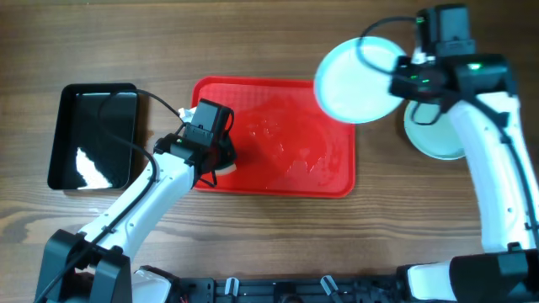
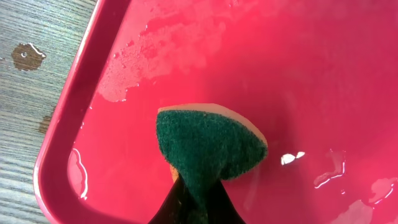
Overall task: Clean dirty plates on tray and stack at the side
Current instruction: 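Carry the plate right and lower it onto the plate stack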
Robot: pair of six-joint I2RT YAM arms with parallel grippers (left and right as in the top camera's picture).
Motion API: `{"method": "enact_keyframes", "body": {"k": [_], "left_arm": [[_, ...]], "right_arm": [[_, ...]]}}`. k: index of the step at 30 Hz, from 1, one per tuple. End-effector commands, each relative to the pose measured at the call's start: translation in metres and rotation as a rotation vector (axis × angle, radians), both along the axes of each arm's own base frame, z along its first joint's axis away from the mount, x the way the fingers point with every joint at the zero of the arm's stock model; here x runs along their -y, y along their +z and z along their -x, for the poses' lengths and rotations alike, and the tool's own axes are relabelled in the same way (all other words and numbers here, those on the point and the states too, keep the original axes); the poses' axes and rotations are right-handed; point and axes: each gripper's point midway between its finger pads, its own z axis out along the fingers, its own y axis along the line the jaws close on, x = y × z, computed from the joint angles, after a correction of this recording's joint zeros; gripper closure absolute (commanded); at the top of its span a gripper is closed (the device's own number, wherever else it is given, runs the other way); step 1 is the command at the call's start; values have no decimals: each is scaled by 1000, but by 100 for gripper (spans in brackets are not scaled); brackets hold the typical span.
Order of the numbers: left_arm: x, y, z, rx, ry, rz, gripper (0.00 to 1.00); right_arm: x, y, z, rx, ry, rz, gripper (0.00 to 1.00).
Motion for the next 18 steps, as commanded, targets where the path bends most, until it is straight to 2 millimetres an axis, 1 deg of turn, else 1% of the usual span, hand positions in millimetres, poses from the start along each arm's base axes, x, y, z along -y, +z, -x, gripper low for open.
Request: {"method": "enact_keyframes", "body": {"k": [1, 2, 3, 6, 8, 10, 13, 15, 18], "left_arm": [[0, -4, 3, -15, -1, 0, 96], [0, -4, 3, -14, -1, 0, 96], [0, -4, 2, -12, -1, 1, 96], [1, -4, 1, -8, -1, 3, 96], [1, -3, 1, -7, -1, 4, 96], [2, -3, 1, -6, -2, 7, 96], [4, -3, 0, -1, -1, 19, 96], [7, -2, -1, 1, -8, 37, 96], [10, -2, -1, -1, -15, 52, 96]], "right_arm": [[51, 3, 9, -10, -167, -67, 96], [68, 1, 15, -27, -203, -63, 96], [80, -1, 19, -38, -226, -59, 96], [128, -11, 37, -66, -371, -68, 96], [156, -23, 50, -80, -456, -81, 96], [176, -37, 62, -97, -522, -86, 96], [200, -64, 75, -99, -604, -97, 96], [208, -80, 80, -93, -656, -110, 96], [215, -98, 82, -75, -689, -116, 96]]}}
